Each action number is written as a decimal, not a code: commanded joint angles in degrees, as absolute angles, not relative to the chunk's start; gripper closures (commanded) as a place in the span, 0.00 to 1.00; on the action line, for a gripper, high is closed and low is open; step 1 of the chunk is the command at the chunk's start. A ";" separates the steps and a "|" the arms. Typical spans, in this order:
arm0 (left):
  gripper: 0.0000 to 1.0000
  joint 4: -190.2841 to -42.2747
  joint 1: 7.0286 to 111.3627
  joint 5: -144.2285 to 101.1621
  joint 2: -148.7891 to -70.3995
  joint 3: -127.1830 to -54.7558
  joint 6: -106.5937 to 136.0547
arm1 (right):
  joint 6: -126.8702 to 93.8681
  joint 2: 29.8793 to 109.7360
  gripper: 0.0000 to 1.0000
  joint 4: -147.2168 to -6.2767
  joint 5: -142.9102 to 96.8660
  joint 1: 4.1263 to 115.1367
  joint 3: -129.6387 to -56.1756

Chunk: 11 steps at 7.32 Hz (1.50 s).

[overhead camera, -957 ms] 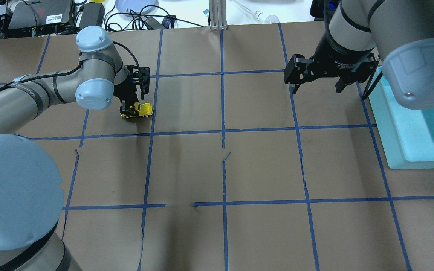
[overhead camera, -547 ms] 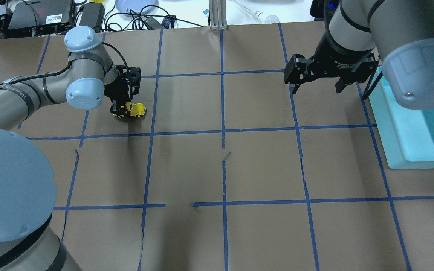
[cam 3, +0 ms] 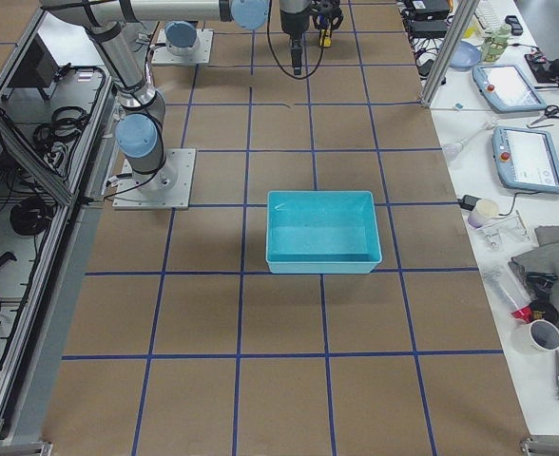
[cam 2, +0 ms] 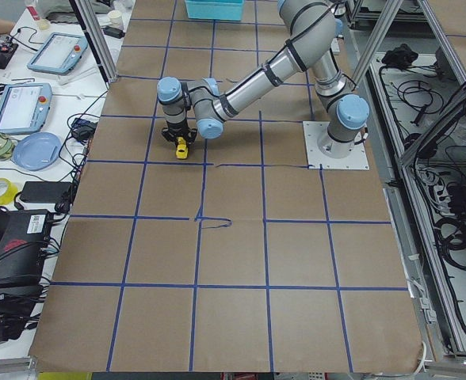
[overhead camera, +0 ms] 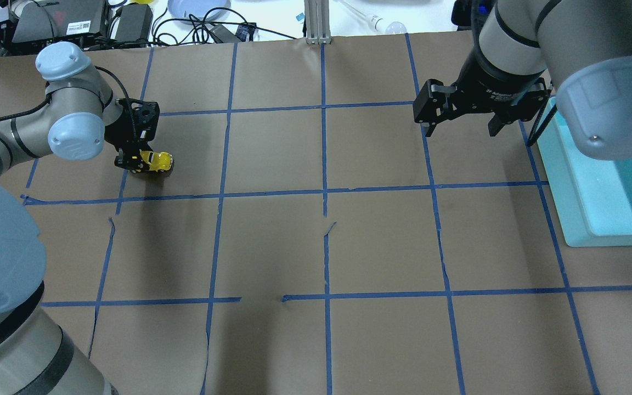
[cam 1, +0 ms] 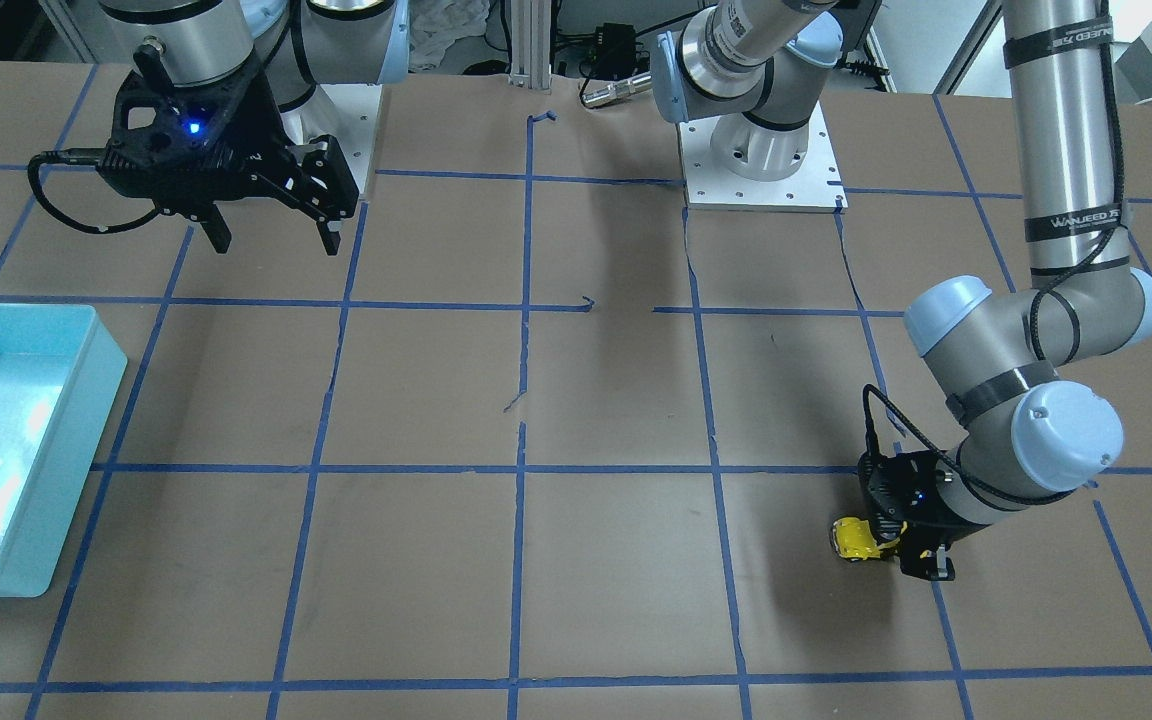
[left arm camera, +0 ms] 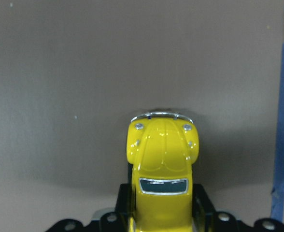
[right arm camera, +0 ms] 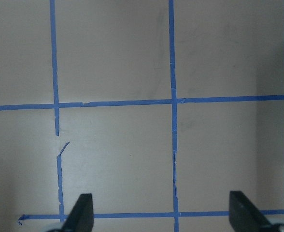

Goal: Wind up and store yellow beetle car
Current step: 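Carry the car across the table toward the right gripper and release it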

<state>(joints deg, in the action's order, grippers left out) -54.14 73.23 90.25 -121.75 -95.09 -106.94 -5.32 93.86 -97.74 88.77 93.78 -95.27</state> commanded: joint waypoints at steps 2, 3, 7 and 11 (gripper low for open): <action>0.03 -54.14 71.55 90.26 -121.56 -95.01 -107.23 | -5.36 93.87 0.00 -97.73 88.77 93.78 -95.27; 0.00 -54.14 71.54 90.44 -120.25 -94.57 -107.05 | -5.36 93.87 0.00 -97.73 88.77 93.78 -95.27; 0.00 -60.25 75.13 86.34 -114.72 -93.87 -97.18 | -5.36 93.87 0.00 -97.73 88.77 93.78 -95.27; 0.00 -76.61 86.55 86.04 -104.61 -85.81 -62.14 | -5.27 93.87 0.00 -97.73 89.03 93.78 -95.36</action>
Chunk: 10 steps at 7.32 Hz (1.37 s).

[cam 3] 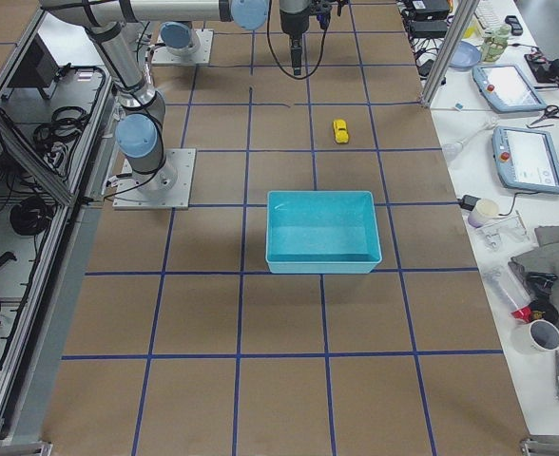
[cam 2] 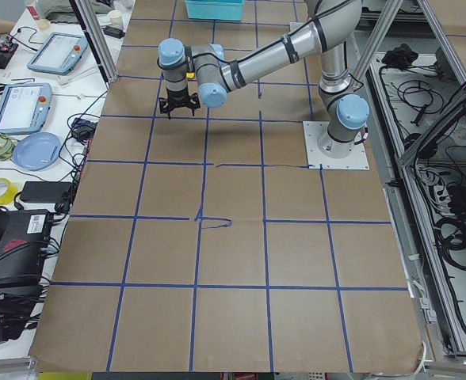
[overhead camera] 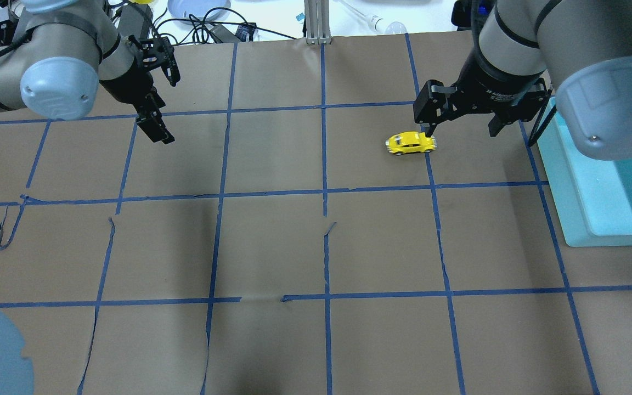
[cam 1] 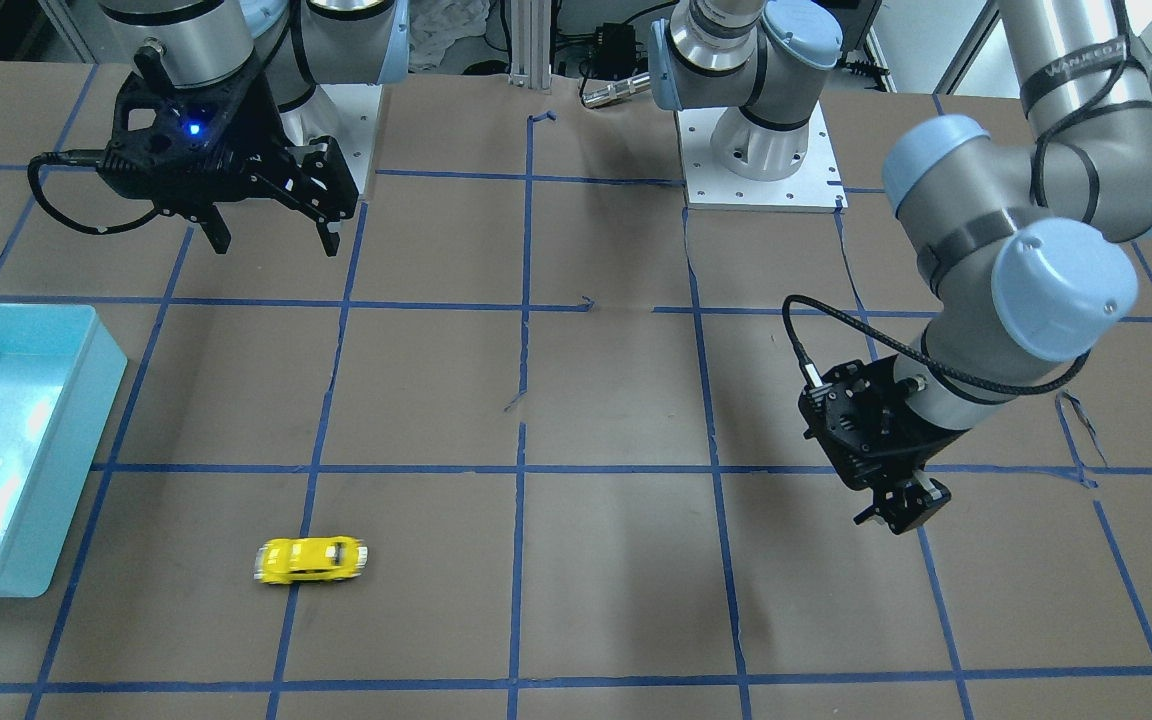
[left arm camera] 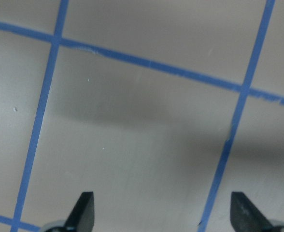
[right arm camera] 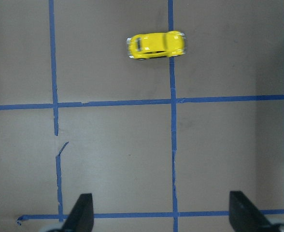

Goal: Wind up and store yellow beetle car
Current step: 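Raise the left gripper away while the right gripper moves above the car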

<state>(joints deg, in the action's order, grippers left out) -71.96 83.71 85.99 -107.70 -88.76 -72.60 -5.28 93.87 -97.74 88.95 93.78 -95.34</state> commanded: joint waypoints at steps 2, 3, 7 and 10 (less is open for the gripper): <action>0.00 -80.06 88.85 86.48 -100.66 -84.29 -43.60 | -5.27 93.87 0.00 -97.73 89.03 93.78 -95.27; 0.00 -80.50 88.94 86.57 -98.98 -84.37 -34.98 | -5.19 93.87 0.00 -97.73 89.12 93.78 -95.27; 0.00 -84.97 89.73 86.92 -96.16 -84.47 -14.62 | 6.80 93.61 0.00 -97.91 89.03 92.73 -94.83; 0.00 -87.18 90.00 87.01 -93.97 -85.16 -5.82 | 32.35 86.17 0.00 -99.14 89.65 87.74 -90.55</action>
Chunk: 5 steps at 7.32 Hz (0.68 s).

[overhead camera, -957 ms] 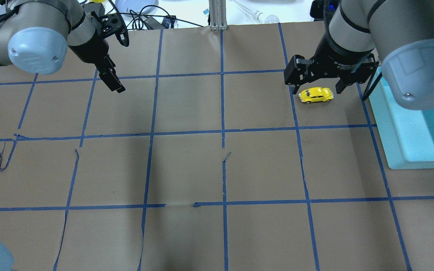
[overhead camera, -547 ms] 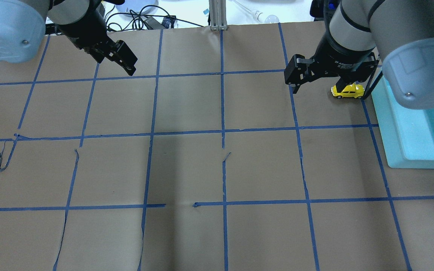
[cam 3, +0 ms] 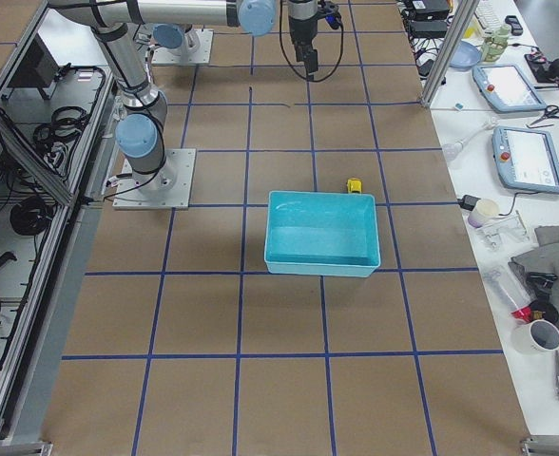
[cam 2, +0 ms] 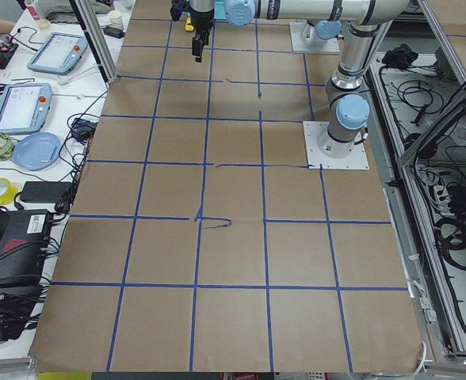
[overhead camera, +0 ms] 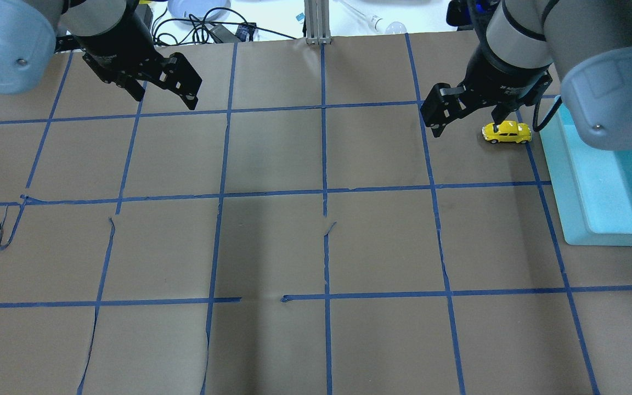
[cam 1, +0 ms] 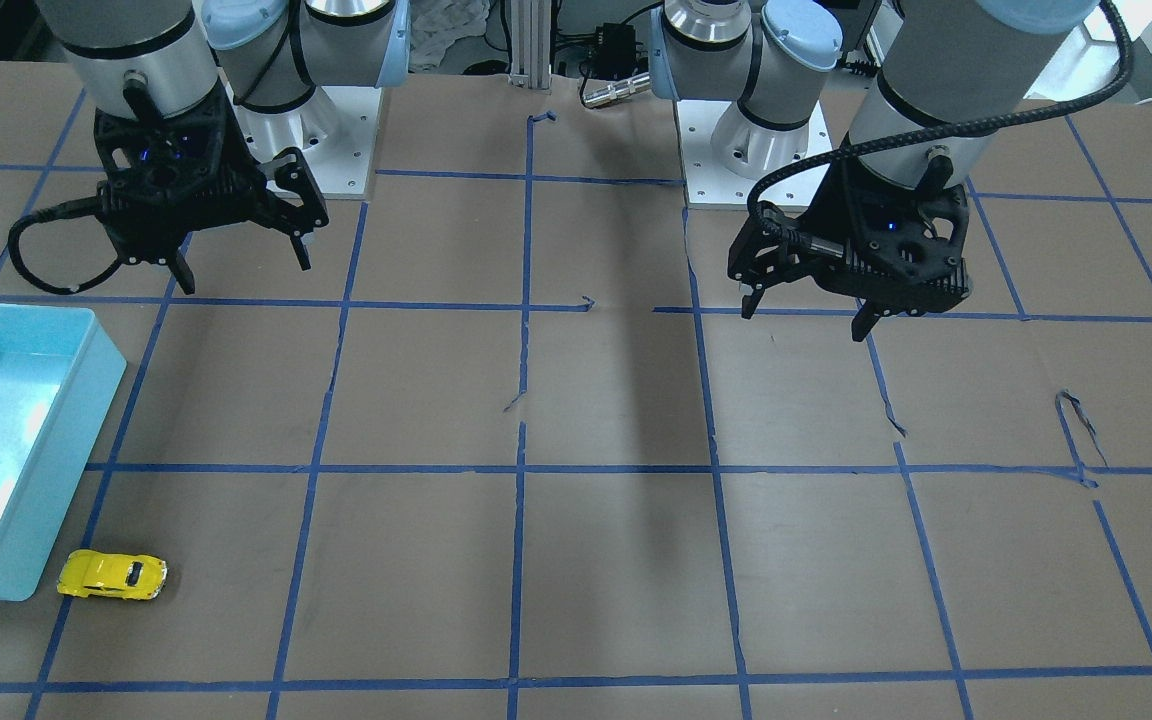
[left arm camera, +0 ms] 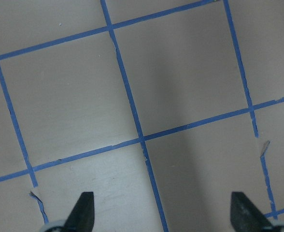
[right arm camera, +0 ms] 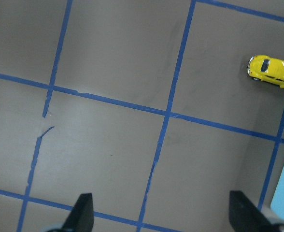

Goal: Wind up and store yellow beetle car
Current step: 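Raise the left gripper away while the right gripper moves above the car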

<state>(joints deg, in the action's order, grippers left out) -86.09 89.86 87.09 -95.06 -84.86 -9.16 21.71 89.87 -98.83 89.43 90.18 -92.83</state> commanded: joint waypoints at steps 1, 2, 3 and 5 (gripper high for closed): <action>0.00 -87.62 90.00 87.27 -93.43 -85.25 -5.71 | 39.83 82.83 0.00 -99.23 89.13 85.63 -88.53; 0.00 -87.80 89.91 87.28 -92.91 -85.60 -5.71 | 48.78 80.27 0.00 -99.58 89.30 83.78 -87.81; 0.00 -87.63 89.91 87.28 -92.47 -86.21 -5.54 | 55.74 78.07 0.00 -103.06 89.47 81.76 -88.15; 0.00 -87.19 89.65 87.19 -92.20 -86.40 -6.23 | 58.53 73.41 0.00 -107.11 88.95 79.37 -88.94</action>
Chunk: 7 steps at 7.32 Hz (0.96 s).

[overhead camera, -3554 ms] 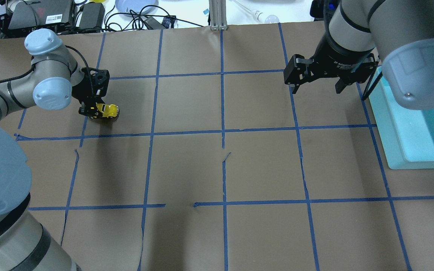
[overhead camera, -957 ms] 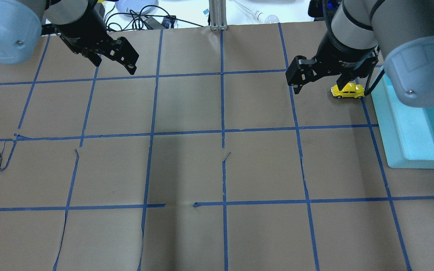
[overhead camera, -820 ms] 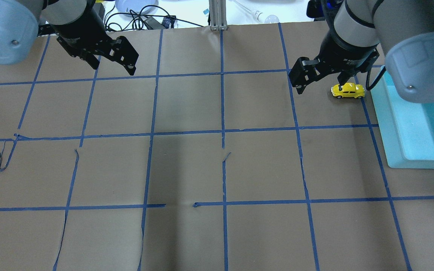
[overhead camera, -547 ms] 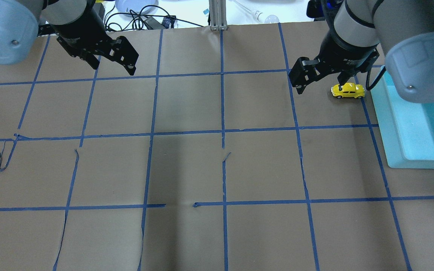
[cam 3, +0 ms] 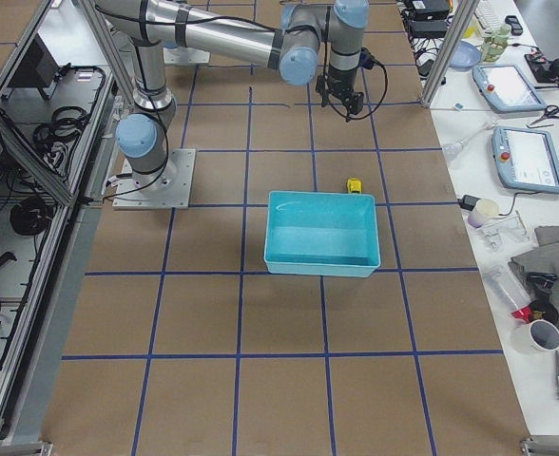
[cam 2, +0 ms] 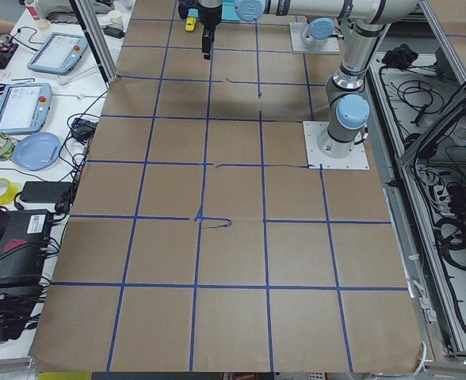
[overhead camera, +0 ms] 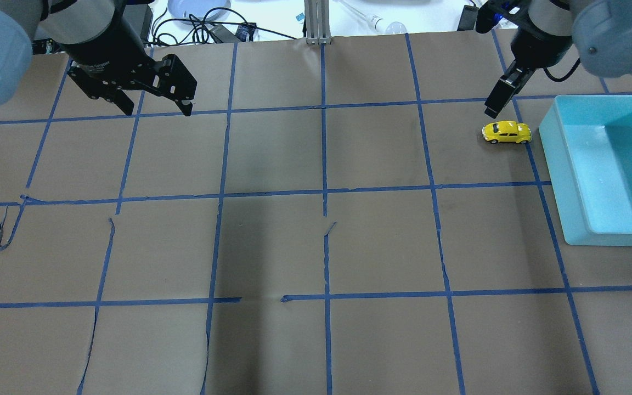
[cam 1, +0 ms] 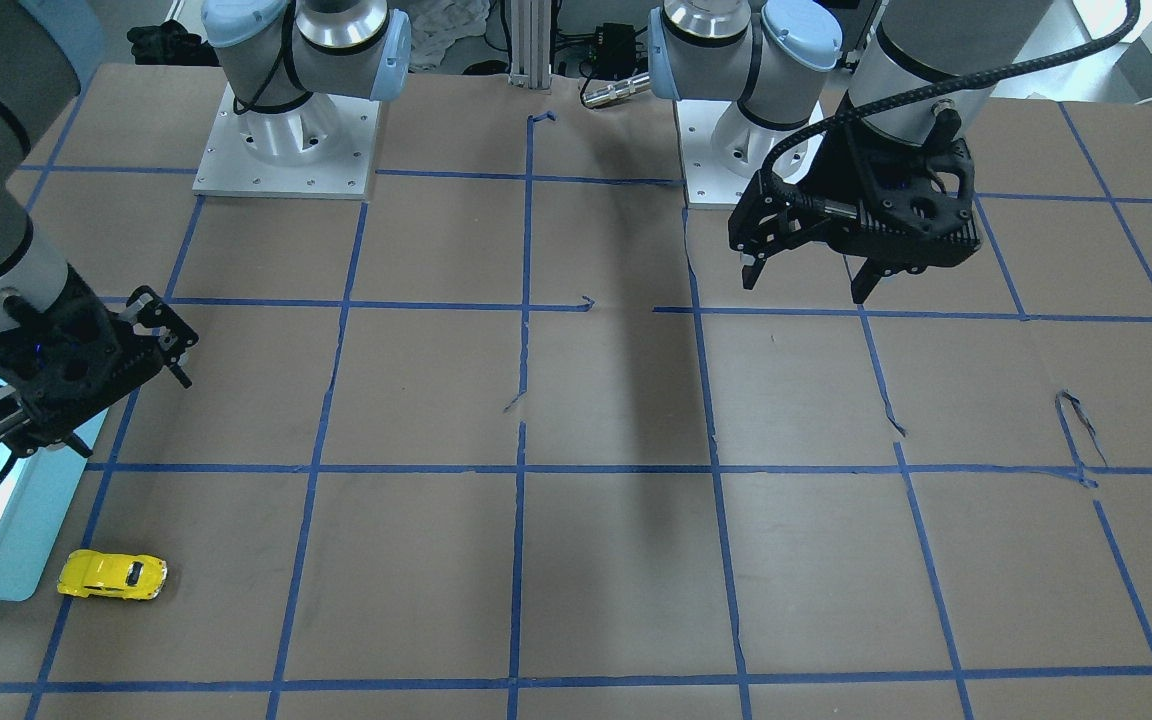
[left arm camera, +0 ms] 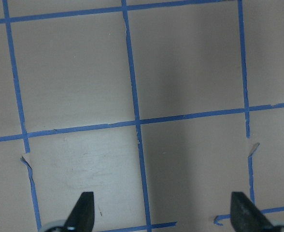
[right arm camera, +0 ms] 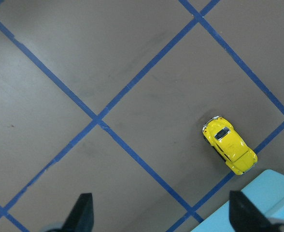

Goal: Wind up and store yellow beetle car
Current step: 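Lower the right gripper onto the yellow car and grasp it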

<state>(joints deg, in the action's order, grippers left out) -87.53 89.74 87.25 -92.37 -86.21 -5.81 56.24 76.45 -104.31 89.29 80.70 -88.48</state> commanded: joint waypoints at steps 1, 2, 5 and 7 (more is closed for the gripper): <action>0.00 -87.27 89.65 87.27 -92.20 -86.40 -6.24 | 58.54 70.52 0.00 -112.88 88.86 79.37 -90.16; 0.00 -87.10 89.47 87.19 -92.20 -86.48 -5.72 | 61.15 67.01 0.00 -120.51 88.86 79.37 -91.39; 0.00 -87.71 89.56 89.80 -92.20 -85.96 -3.78 | 89.83 61.98 0.00 -124.61 89.74 78.75 -91.41; 0.00 -87.63 89.56 89.74 -92.20 -85.87 -1.58 | 96.40 59.60 0.00 -125.95 90.62 74.99 -91.14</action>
